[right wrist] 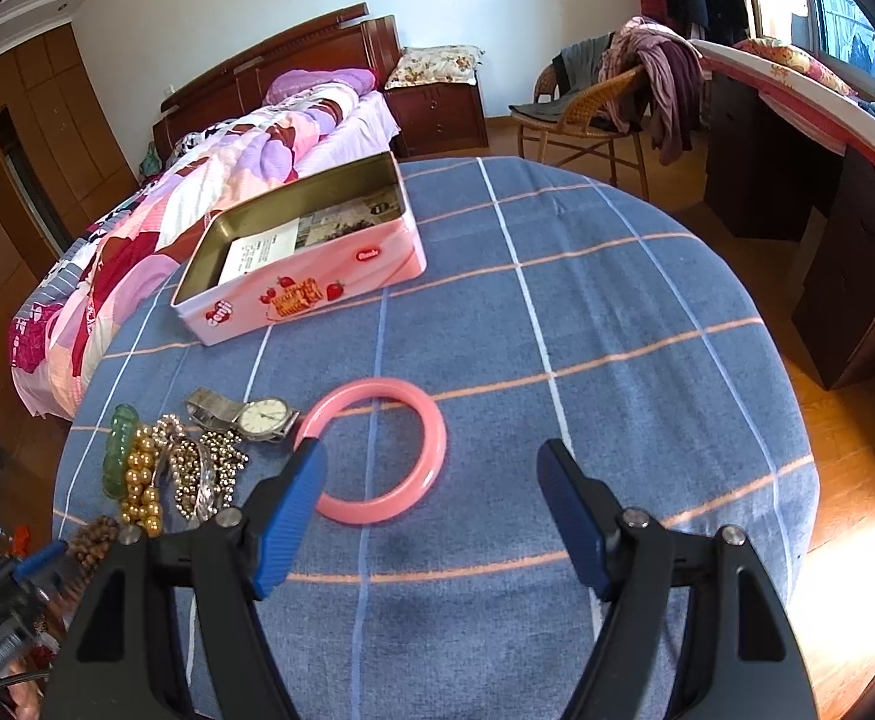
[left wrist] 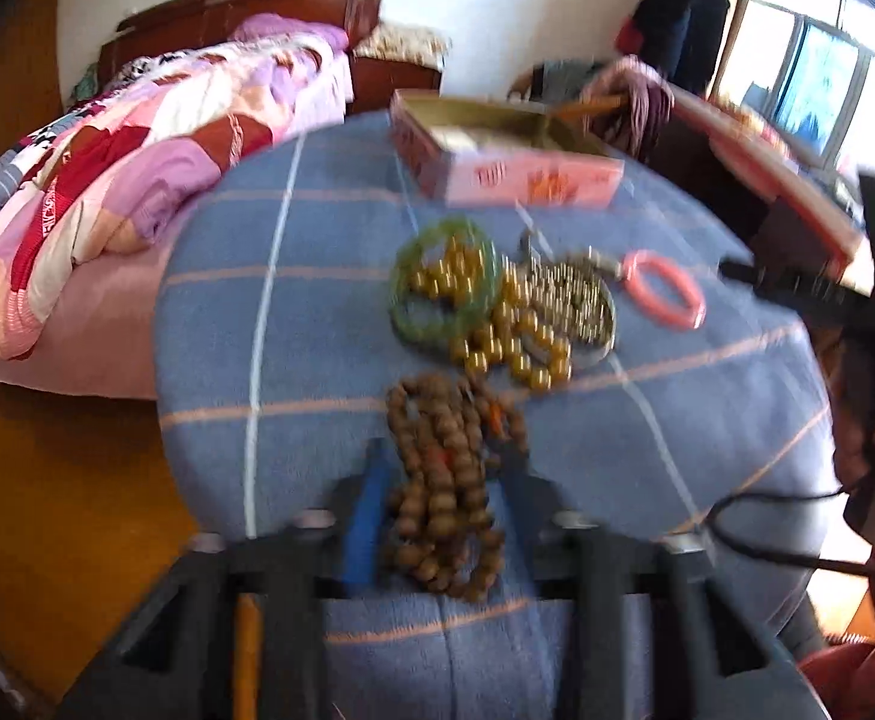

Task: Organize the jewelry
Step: 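Lower the left tool onto the brown wooden bead strand and grasp it, then lift the bead strand with the left tool while the right tool grasps the pink bangle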

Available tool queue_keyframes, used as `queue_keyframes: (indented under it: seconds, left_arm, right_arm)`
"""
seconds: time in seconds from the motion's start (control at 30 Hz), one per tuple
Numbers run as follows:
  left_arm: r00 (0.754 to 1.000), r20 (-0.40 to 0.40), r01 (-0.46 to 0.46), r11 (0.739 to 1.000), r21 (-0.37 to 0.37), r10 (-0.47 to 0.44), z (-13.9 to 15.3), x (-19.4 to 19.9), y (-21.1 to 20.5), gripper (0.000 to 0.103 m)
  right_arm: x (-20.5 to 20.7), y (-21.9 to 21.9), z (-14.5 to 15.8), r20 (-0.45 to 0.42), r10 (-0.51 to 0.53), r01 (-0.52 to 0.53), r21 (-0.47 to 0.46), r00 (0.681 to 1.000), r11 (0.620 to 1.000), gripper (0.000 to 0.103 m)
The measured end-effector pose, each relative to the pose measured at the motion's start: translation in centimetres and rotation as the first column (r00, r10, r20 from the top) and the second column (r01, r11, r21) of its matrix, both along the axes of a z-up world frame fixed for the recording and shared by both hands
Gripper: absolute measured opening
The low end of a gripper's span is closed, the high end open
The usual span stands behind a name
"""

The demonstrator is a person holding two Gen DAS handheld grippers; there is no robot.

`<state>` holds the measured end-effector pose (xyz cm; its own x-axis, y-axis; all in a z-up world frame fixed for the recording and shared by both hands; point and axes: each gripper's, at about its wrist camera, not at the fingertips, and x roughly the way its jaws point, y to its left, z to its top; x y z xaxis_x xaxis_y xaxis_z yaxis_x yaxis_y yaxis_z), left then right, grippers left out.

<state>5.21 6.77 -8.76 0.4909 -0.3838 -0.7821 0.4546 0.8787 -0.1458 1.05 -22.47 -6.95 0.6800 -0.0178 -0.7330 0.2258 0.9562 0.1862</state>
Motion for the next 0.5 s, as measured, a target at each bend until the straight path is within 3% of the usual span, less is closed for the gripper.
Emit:
queue_keyframes:
  seconds: [0.07,0.23,0.3,0.4,0.5]
  left_arm:
    - [0.999,0.032,0.006,1.000,0.018,-0.007,-0.1,-0.3,-0.4,0.070]
    - [0.999,0.041,-0.013,0.999,0.049,0.011,-0.5,0.2,-0.9,0.069]
    - [0.998,0.070,-0.005,0.996,0.093,-0.001,-0.5,0.2,-1.5,0.046]
    - [0.996,0.085,-0.010,0.994,0.111,0.000,-0.5,0.3,-1.4,0.033]
    - [0.998,0.047,-0.038,0.999,0.016,0.037,-0.4,0.9,-0.2,0.024]
  right_arm:
    - [0.0,0.1,0.0,0.000,0.005,-0.005,-0.001,1.000,1.000,0.076]
    - [0.3,0.5,-0.4,-0.011,0.016,-0.016,-0.020,1.000,1.000,0.076]
    - [0.5,0.4,-1.0,-0.034,0.017,-0.018,-0.035,0.999,0.999,0.076]
    - [1.0,0.1,-1.7,-0.067,0.026,-0.027,-0.011,0.997,1.000,0.076]
    - [1.5,0.5,-1.9,-0.079,0.046,-0.048,-0.019,0.996,0.999,0.078]
